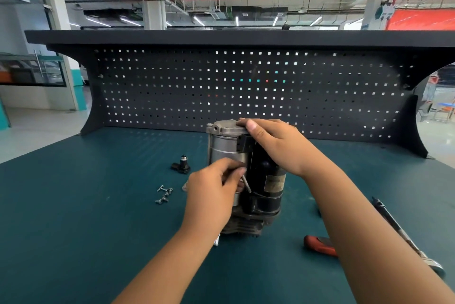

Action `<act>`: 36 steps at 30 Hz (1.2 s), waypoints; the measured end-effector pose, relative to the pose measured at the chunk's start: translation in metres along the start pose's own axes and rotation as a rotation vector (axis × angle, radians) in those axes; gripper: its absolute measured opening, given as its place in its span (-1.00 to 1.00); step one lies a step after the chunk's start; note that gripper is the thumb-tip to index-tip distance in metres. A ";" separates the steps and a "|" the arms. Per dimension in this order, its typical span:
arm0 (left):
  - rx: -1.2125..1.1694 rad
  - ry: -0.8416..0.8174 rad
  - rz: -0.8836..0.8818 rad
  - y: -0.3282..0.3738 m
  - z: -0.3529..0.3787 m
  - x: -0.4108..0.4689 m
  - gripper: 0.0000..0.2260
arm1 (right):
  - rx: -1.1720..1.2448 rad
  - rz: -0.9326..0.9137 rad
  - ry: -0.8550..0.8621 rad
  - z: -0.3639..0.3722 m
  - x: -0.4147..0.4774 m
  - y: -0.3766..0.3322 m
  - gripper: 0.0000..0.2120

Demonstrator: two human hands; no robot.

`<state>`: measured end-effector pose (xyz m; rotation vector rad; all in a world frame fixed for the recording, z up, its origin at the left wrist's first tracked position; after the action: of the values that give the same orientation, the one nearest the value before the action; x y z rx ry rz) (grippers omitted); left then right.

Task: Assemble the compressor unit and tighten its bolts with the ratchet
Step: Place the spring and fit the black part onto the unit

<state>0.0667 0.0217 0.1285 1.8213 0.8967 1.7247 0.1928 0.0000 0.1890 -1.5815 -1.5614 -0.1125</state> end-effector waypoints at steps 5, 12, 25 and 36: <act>0.121 -0.027 0.090 0.007 0.011 0.001 -0.93 | 0.008 -0.011 0.002 0.001 0.001 0.002 -0.60; 0.240 -0.060 0.282 0.027 0.021 0.002 -0.92 | -0.007 -0.019 0.004 0.003 0.003 0.004 -0.60; 0.267 -0.121 0.174 0.021 0.026 0.006 -0.90 | 0.011 -0.022 0.005 0.002 0.003 0.003 -0.59; 0.343 -0.161 0.183 0.020 0.028 0.010 -0.91 | 0.005 -0.037 0.017 0.006 0.006 0.006 -0.59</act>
<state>0.0969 0.0176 0.1472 2.2933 1.0348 1.5722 0.1966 0.0095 0.1862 -1.5443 -1.5767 -0.1415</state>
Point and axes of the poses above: each hand's wrist, its own x-axis towards the middle knuckle, its own z-axis out of the palm, y = z × x, the point moved 10 cm from there along x, towards the middle knuckle, and after that the axes turned 13 degrees about y, right-handed, at the moved point
